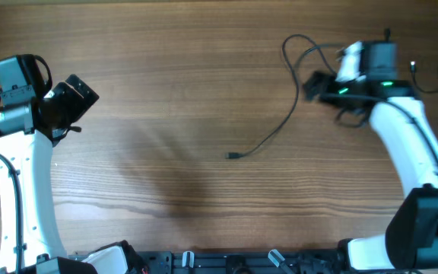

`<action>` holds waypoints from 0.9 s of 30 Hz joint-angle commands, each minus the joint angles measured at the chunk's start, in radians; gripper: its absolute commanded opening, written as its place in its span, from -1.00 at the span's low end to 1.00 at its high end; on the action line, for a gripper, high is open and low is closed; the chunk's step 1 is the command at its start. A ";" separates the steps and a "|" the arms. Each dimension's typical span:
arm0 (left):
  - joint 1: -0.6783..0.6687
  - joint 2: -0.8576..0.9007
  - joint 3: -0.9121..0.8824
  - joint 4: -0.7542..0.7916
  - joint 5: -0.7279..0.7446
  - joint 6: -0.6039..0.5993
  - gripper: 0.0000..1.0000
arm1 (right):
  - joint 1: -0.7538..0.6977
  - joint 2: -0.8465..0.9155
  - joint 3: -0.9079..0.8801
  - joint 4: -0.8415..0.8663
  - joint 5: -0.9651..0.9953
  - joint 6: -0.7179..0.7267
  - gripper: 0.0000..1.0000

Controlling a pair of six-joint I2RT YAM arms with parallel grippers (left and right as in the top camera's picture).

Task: Untangle cables

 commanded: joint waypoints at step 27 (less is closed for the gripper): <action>0.004 -0.009 0.007 -0.001 0.005 0.005 1.00 | 0.348 -0.079 -0.039 0.090 0.640 0.113 -0.91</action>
